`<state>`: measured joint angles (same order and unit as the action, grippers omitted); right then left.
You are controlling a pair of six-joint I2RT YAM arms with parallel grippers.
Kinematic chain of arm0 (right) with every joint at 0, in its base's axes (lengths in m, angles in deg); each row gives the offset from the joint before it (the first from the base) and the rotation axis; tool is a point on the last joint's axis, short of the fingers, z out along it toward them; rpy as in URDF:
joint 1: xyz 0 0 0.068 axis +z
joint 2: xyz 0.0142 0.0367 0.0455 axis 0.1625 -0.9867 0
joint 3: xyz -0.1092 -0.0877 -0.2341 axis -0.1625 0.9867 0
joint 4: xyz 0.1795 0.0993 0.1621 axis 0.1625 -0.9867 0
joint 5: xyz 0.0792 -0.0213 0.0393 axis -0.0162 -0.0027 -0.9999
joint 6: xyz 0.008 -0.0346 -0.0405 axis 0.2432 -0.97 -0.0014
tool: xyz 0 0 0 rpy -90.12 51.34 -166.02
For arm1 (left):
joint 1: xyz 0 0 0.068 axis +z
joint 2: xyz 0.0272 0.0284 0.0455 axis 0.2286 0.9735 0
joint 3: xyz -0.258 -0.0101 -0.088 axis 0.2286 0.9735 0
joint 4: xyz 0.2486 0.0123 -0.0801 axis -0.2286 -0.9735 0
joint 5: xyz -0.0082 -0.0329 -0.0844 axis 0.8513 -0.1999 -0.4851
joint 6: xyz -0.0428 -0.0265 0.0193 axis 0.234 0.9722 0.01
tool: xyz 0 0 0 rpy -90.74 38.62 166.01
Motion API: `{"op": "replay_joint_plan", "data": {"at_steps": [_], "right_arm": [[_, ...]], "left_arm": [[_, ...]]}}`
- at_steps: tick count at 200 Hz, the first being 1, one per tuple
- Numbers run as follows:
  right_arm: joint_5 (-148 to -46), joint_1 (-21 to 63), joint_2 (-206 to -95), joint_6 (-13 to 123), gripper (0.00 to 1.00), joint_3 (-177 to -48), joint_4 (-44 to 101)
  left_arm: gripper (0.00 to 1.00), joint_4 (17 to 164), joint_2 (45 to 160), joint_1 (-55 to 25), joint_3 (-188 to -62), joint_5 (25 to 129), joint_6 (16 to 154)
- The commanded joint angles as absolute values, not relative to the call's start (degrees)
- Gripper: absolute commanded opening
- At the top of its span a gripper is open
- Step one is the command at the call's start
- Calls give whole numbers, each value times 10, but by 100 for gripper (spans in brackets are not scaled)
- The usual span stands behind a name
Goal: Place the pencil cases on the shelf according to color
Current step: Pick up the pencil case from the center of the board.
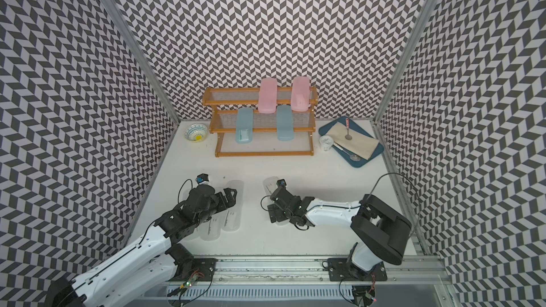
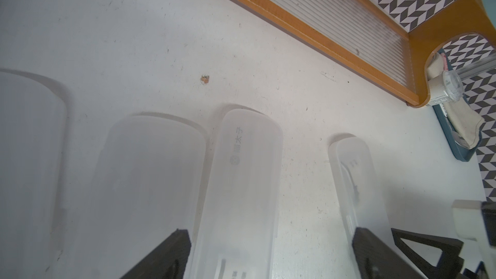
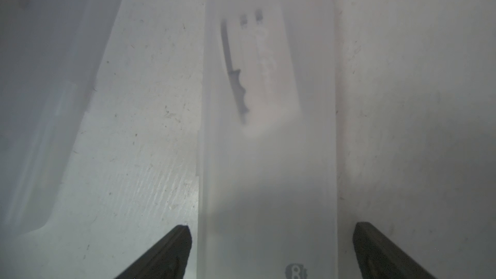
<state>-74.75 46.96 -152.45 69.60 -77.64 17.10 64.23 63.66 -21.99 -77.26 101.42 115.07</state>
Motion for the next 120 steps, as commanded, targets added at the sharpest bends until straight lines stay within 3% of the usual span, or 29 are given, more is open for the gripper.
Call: {"op": "replay_joint_plan", "data": {"at_steps": [1,55,89,106,120], "right_arm": [[-724,478,-1553,705,98,-792,185],[-678,477,-1542,761,84,-752,164],[-667,469,-1478,790,82,-699,163],[-671,464,-1448,797,83,-675,165],[-683,463,-1427,792,94,-662,170]], "left_arm": [[100,642,630,-216,-763,1004,1149],[100,660,634,-216,-746,986,1149],[100,684,643,-217,-739,968,1149],[100,690,654,-217,-739,963,1149],[100,695,661,-217,-738,959,1149]]}}
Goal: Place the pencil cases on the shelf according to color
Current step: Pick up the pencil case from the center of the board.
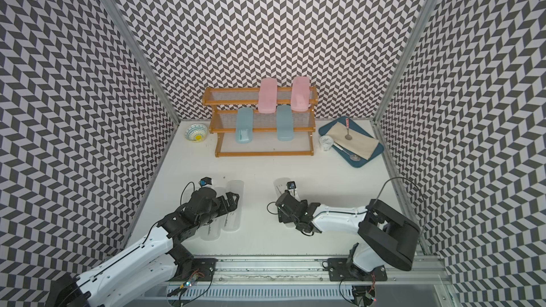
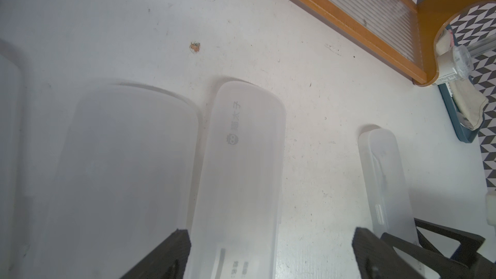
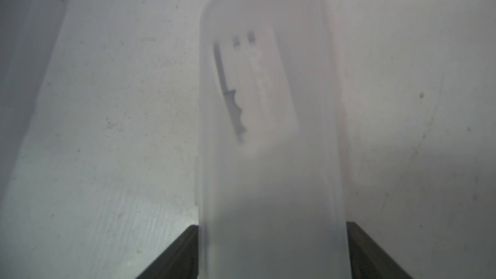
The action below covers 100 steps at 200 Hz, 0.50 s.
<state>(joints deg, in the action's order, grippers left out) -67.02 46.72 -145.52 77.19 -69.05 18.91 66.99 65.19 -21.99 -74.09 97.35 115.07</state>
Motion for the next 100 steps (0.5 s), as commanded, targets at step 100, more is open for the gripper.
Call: {"op": "replay_joint_plan", "data": {"at_steps": [100], "right_arm": [[-782,475,-1266,770,100,-574,134]], "left_arm": [[100,702,656,-217,-735,967,1142]]}}
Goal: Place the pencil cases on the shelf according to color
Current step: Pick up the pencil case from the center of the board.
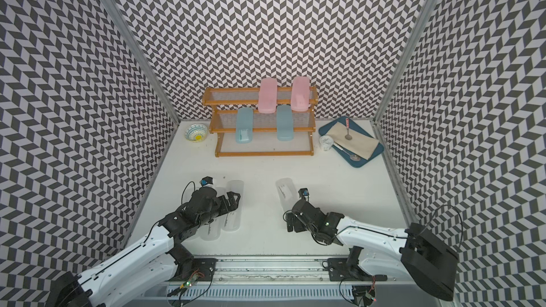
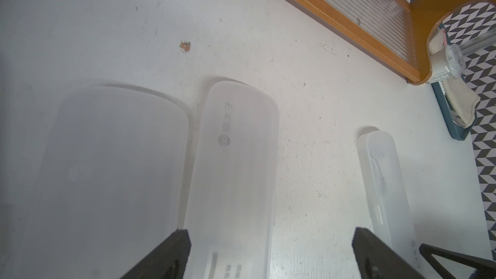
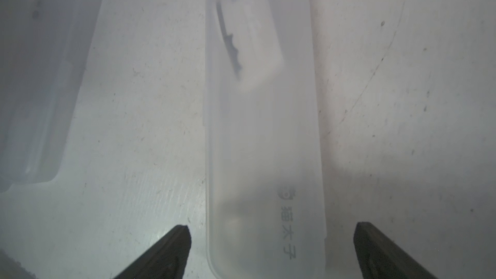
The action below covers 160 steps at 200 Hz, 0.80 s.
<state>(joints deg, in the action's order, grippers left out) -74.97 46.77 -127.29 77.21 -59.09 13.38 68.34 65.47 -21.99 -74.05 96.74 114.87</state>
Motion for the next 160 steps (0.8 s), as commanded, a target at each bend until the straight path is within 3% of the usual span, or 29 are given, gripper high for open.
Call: {"op": "replay_joint_plan", "data": {"at_steps": [1,131,160], "right_arm": [[-782,475,-1267,770,100,-574,134],[-677,563,-1398,848,100,-629,83],[-670,581,-1431,874,95,-636,83]], "left_arm": [[100,702,656,-217,-735,967,1142],[100,699,662,-217,-735,982,1143],[100,695,662,-216,-740,990,1138]]}}
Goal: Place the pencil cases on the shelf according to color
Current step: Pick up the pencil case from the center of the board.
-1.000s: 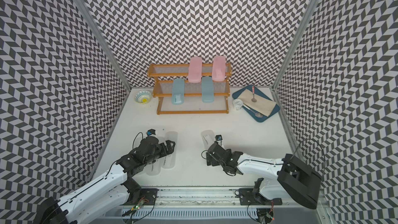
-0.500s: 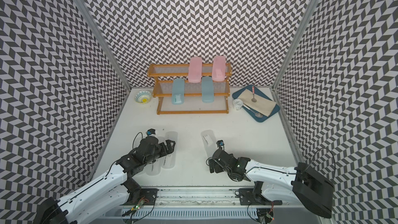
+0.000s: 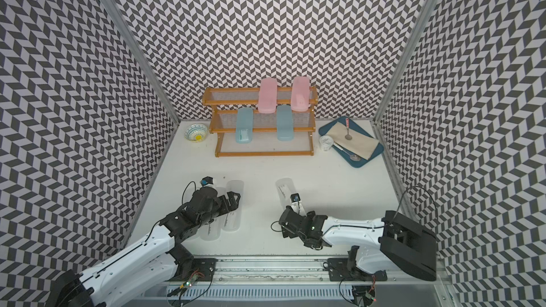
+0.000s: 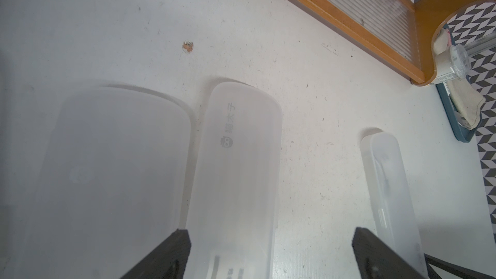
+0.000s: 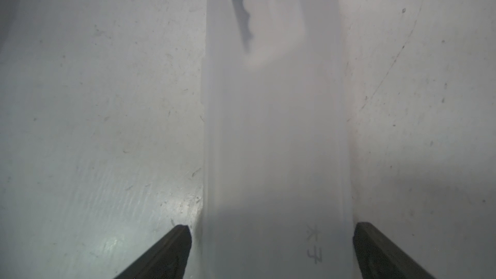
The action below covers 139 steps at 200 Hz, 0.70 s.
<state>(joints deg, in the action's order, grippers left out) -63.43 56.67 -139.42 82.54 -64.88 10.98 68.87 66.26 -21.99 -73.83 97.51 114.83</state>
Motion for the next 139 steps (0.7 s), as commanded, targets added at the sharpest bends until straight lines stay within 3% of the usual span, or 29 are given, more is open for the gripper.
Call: {"op": "replay_joint_plan", "data": {"at_steps": [1,20,58,94,139], "right_arm": [[-670,582,-1432,875,95,-636,83],[-661,590,-1444,895,87,-635,83],[-634,599,-1422,916,60,-642,60],[-592,597,-1350,922,62,-662,37],[-551,566,-1300,861,63,-699,90]], "left_arm": [[100,695,662,-216,-740,990,1138],[100,694,663,-216,-745,989,1134],[100,662,666,-216,-810,982,1114],[100,642,691,-200,-930,967,1044],[100,637,770,-110,-1020,905,954]]}}
